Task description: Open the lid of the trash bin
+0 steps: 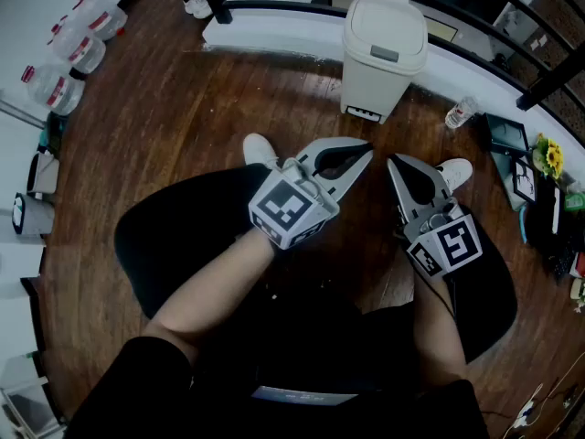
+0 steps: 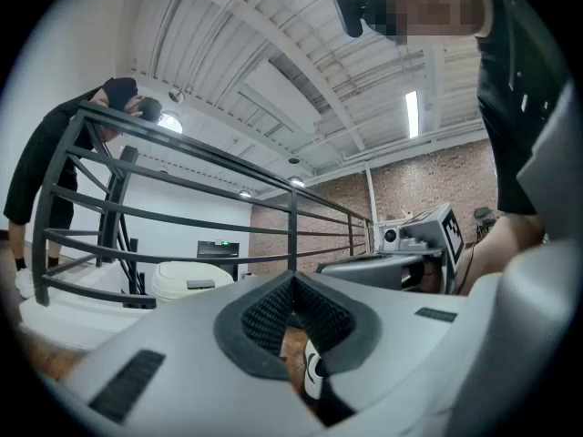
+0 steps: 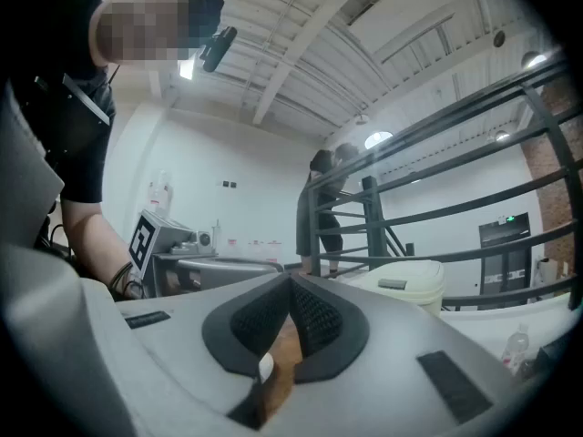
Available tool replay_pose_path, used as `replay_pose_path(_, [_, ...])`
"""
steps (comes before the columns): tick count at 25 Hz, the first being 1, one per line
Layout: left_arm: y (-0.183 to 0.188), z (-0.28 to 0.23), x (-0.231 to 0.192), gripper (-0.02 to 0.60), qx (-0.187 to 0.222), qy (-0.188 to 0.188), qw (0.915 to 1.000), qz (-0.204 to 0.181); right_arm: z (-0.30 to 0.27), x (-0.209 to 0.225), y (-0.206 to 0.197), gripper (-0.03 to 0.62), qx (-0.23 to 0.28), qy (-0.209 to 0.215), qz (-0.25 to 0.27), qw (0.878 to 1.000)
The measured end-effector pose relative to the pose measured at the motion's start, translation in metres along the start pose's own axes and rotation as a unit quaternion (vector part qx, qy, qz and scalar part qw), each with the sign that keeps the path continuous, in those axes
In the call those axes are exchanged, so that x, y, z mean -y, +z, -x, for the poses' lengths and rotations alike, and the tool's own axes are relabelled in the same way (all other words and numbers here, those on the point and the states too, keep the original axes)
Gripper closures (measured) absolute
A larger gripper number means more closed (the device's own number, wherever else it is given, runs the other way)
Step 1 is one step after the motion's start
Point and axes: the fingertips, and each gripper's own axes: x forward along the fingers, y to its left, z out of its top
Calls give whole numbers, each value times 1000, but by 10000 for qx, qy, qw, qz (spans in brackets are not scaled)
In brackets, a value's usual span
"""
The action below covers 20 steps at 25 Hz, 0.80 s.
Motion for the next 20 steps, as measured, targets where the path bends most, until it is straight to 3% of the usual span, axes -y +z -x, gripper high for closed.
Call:
replay_pose_path(7, [-22,-36,-37,545,203,56,9994,272,-23,42,-26,579,61,-326,-162,9993])
replay_pose_path(15, [-65,-89,-79,545,-29,105,9987,489,-65,106,-54,579,89,-507,-213,9984])
replay_pose_path(20, [-101,-117,-114,545,-390,158,9974,589,-92,143,-83,579,-197,-675,-320,9970])
